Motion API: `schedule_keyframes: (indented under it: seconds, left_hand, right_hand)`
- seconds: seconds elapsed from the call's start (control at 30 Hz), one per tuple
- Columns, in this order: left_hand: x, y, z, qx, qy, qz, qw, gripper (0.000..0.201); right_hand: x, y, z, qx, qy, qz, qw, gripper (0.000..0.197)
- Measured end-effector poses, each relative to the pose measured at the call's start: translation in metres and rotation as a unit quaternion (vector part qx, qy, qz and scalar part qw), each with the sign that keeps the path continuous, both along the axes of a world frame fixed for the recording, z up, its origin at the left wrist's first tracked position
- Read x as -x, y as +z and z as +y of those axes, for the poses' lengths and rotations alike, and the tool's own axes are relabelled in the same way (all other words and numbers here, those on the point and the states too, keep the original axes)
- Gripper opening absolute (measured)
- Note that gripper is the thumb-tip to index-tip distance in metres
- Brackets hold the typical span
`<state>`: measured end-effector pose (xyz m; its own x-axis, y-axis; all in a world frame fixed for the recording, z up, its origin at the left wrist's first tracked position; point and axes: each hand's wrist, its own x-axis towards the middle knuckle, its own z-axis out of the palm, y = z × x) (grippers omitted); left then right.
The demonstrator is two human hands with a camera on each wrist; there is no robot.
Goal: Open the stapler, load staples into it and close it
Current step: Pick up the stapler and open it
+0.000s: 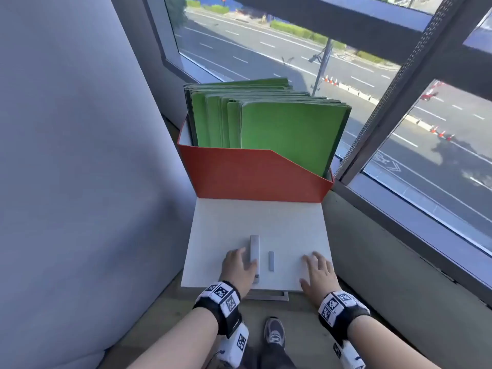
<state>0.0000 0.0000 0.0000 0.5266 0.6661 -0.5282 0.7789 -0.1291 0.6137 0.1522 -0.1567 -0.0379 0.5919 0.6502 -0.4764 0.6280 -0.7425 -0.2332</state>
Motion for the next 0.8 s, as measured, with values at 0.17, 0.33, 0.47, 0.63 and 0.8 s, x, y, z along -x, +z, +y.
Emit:
schedule_keyframes:
  seconds: [0.17, 0.33, 0.47, 0.63, 0.8]
  left_hand:
    - [-0.025, -0.004, -0.01, 0.023, 0.087, 0.028, 0.996, 0.055]
    - [-0.024, -0.007, -0.004, 0.023, 0.073, 0.069, 0.995, 0.043]
    - [-0.02, -0.016, -0.003, 0.024, 0.074, 0.035, 0.996, 0.054]
    - [-0.017, 0.001, -0.015, 0.018, 0.091, 0.006, 0.996, 0.036]
    - [-0.009, 0.014, -0.02, -0.011, 0.095, -0.05, 0.994, 0.023]
  right_hand:
    - [0.006, 0.006, 0.006, -0.004, 0.0, 0.012, 1.0, 0.059]
    - [0.018, 0.018, 0.036, -0.093, 0.002, 0.066, 0.994, 0.049]
    - [0.032, 0.036, 0.08, -0.125, -0.055, 0.18, 0.974, 0.047]
    - [0.039, 0.052, 0.12, -0.075, -0.117, 0.239, 0.961, 0.057]
    - [0.037, 0.061, 0.132, -0.072, -0.133, 0.234, 0.96, 0.065]
